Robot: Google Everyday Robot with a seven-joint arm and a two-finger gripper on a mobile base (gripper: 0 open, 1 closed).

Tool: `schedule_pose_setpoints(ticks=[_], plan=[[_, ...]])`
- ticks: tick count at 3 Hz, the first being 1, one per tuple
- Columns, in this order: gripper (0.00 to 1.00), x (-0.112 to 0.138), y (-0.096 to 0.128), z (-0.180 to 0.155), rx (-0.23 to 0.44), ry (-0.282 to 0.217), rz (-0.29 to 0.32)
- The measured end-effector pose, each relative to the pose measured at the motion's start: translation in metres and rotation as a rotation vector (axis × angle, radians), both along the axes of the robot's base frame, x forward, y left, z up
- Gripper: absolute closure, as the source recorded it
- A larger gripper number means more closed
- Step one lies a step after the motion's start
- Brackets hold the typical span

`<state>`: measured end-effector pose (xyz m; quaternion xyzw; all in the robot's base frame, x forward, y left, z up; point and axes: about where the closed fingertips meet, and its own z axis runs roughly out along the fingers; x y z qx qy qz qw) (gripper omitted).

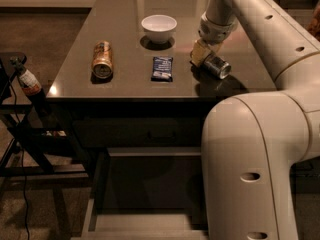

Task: Place redbull can into middle drawer

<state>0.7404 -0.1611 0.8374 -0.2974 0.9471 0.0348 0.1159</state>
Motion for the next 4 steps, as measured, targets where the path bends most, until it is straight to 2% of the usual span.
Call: schedule_pose_setpoints(ticks=[1,2,3,4], plan=[[1.00,0.002,0.001,0.001,0.002,-0.007,0.001],[1.00,0.002,0.000,0.017,-0.012,-0.072,0.034],[1.00,-0.012,-0.006,0.028,-0.029,-0.120,0.049],[1.00,-0.032,-0.010,0.028,-0.044,-0.138,0.061]])
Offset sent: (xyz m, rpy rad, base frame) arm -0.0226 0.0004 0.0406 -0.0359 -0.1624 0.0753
